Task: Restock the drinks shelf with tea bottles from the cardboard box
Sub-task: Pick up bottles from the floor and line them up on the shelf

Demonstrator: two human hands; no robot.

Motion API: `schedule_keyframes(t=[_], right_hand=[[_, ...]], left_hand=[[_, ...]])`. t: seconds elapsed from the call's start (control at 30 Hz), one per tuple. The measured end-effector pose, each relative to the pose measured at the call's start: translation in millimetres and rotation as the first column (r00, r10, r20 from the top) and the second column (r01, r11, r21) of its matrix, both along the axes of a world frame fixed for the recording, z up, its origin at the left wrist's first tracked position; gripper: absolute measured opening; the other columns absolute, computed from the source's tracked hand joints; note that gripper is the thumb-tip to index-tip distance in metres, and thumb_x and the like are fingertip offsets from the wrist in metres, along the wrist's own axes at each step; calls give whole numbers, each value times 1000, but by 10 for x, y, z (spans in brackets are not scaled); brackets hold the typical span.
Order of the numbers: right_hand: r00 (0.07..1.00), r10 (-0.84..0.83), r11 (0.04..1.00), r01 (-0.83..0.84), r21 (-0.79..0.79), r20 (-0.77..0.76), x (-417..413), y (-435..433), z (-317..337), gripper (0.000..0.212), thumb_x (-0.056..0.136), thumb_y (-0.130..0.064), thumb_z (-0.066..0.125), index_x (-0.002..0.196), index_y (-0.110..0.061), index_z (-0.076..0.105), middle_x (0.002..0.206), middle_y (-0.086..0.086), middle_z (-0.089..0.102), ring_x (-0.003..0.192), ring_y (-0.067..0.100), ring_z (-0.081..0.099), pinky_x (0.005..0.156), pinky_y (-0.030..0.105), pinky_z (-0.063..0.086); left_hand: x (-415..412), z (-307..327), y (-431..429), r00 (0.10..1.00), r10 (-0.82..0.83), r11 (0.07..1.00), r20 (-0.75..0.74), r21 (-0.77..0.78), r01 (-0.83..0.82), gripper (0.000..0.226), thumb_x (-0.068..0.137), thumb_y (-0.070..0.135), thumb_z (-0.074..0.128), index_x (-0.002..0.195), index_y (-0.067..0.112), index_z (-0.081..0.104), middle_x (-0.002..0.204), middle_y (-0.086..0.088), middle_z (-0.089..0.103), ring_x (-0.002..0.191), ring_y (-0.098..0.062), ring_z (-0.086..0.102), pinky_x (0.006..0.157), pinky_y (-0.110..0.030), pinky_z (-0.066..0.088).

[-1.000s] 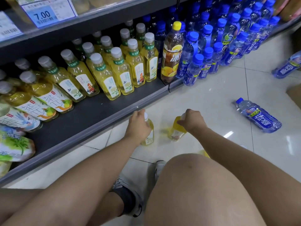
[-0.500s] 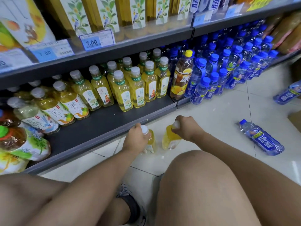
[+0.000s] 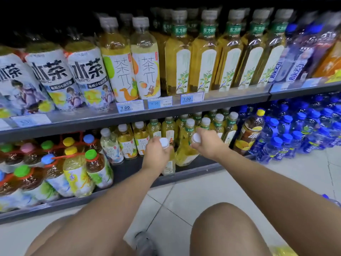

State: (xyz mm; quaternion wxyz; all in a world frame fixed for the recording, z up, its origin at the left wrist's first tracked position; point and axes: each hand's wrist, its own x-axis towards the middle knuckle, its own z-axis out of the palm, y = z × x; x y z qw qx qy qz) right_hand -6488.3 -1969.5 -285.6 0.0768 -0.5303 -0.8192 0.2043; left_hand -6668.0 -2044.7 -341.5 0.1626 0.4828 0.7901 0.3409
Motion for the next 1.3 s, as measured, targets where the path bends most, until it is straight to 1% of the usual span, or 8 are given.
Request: schedule_keyframes(t=[0.17,0.27,0.53,0.67,0.8,0.97,1.13,1.3], right_hand=[[999,37,998,-36,-49,36,-535,267,-324,42,94,-28,64,129,-10,49,111,15,61,93,29,60,72,31,44],[995,45,996,-38,-75,86,-761,446,-604,42,94,-27,64,130,-12,50,116,15,60,99,30,62,79,34,51],[990,-100,992,91,-88,-104,-876,732,-911,53,89,-31,70,135,-14,51,112,12,66,98,29,65,87,37,55],[961,-161,979,126,-161,-226,-773,590,-1052,58,89,-27,71,140,-22,42,119,6,65,107,28,63,91,40,52],[923,-269,952,211,-223,-275,-730,448,-1305,60,91,-28,69,144,-17,42,122,7,65,105,25,63,90,37,51],[908,-404,867,344,-362,-106,-722,335,-1749,42,92,-37,63,121,-7,57,112,14,68,103,31,63,78,29,42],[890,-440,814,339,-471,-119,-813,492,-2108,40,93,-42,61,109,-5,65,97,7,66,86,23,57,75,28,41],[827,-534,770,390,-506,-175,-911,728,-2270,40,95,-40,59,113,-4,65,105,12,69,95,28,63,76,31,47]], left_hand=[[-366,-248,258,996,90,996,13,-23,-90,39,88,33,73,113,11,55,114,-8,59,98,-24,61,78,-33,53],[-479,-403,415,995,100,993,4,-56,-100,40,88,36,73,112,11,56,113,-8,60,98,-24,61,77,-32,52],[-464,-586,683,988,122,985,-95,-115,-132,53,85,53,71,122,16,59,115,-5,63,104,-26,62,68,-32,47],[-442,-689,672,994,100,990,-38,-97,-104,46,86,39,74,124,17,57,118,-5,62,113,-26,58,87,-41,54],[-445,-926,529,989,131,989,64,-77,-126,47,87,29,75,129,16,57,127,-3,60,115,-24,59,98,-42,52],[-319,-1317,387,928,236,966,288,-177,-191,41,89,27,73,127,18,61,120,-1,70,111,-22,66,97,-36,53],[-277,-1586,555,916,306,937,260,-251,-241,33,93,31,68,122,15,66,118,-3,72,110,-23,67,91,-35,52],[-427,-1696,812,935,275,946,225,-240,-220,30,97,33,62,120,14,67,116,-6,72,111,-28,65,95,-41,53]])
